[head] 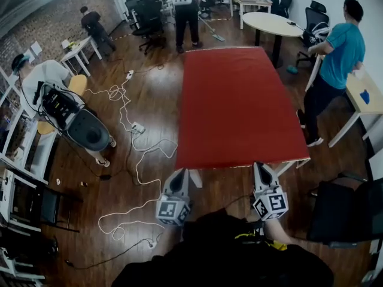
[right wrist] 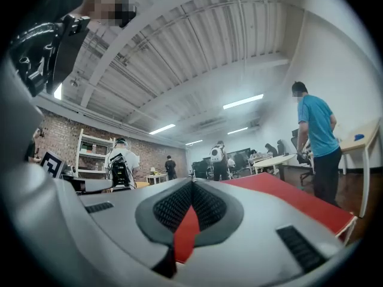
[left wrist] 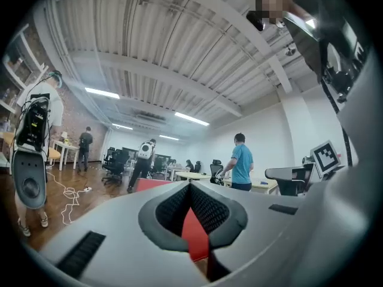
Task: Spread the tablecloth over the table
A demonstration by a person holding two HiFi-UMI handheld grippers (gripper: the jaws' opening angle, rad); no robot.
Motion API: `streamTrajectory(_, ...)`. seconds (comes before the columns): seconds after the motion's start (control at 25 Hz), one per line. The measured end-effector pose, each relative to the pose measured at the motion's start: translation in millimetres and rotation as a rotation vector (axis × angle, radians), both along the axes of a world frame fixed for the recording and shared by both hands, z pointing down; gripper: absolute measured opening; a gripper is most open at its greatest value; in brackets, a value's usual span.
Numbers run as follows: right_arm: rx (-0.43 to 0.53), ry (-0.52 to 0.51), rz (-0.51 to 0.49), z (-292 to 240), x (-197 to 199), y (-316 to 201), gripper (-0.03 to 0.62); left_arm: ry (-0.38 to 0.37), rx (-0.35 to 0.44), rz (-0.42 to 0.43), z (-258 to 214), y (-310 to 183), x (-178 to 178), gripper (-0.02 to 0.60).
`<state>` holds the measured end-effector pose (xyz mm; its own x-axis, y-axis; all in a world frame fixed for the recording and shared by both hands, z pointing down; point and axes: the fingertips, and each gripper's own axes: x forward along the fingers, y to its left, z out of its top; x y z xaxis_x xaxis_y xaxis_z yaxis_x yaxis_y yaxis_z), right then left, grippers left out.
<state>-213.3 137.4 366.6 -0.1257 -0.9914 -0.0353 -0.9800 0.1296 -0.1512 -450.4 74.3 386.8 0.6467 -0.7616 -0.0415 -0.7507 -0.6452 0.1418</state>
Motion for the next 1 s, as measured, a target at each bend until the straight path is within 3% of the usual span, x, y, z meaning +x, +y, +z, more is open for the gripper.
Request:
streamTrajectory(0.48, 0.006, 0.001, 0.008, 11, 3, 13, 0.002, -0.015, 0.006, 0.067, 4, 9, 22, -0.005)
streamTrajectory(0.72, -0.007, -0.012, 0.012, 7, 9, 19, 0.002, -0.033, 0.002, 0.015, 2, 6, 19, -0.005)
streamTrajectory(1.0, -0.022, 0.001, 0.006, 5, 8, 23, 0.002, -0.013, -0.031, 0.017, -2, 8, 15, -0.005)
